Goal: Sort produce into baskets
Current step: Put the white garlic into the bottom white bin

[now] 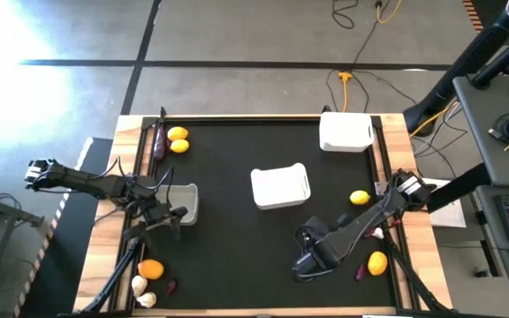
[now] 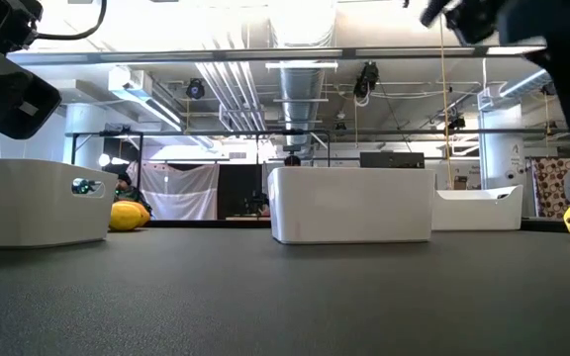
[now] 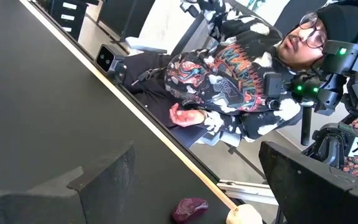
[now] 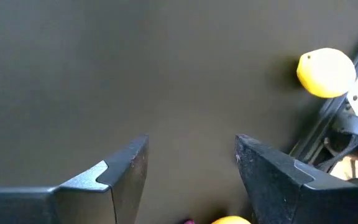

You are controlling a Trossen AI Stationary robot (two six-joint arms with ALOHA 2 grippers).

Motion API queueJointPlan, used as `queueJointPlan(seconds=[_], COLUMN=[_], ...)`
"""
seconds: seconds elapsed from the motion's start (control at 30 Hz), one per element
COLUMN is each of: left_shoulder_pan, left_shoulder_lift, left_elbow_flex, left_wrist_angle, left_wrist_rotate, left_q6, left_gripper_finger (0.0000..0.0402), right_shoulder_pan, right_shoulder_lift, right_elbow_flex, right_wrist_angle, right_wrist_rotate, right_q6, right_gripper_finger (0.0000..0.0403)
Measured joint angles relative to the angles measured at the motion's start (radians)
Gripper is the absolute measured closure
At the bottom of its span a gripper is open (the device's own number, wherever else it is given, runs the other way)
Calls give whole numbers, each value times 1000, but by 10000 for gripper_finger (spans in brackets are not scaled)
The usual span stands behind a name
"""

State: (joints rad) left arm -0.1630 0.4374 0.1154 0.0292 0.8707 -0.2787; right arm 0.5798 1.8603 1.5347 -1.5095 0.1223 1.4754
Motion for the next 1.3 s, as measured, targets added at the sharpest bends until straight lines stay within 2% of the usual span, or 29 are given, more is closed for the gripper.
queueJointPlan(seconds=[0.23, 0.43, 0.7, 0.87, 1.0, 1.17, 1.3], left_shoulder_pan=[0, 0, 0, 0, 0, 0, 0], left_shoulder_lift=[0, 0, 0, 0, 0, 0, 0], left_elbow_flex=[0, 0, 0, 0, 0, 0, 0], left_wrist_angle=[0, 0, 0, 0, 0, 0, 0], left_wrist_rotate=[0, 0, 0, 0, 0, 0, 0], left_q6=[0, 0, 0, 0, 0, 0, 0], left_gripper_finger=[75, 75, 75, 75, 75, 75, 75], right_shoulder_pan=[7, 7, -22, -124, -213, -303, -327], right_shoulder_lift=[0, 1, -3, -4, -12, -51, -130], right_elbow_flex=[-101, -161, -153, -154, -155, -181, -247], right_wrist_angle=[141, 253, 250, 151, 74, 70, 26], right_wrist_rotate=[-26, -37, 34, 46, 114, 122, 159], right_q6=[17, -34, -55, -59, -171, -291, -249], right_gripper_finger=[172, 172, 172, 172, 172, 172, 172])
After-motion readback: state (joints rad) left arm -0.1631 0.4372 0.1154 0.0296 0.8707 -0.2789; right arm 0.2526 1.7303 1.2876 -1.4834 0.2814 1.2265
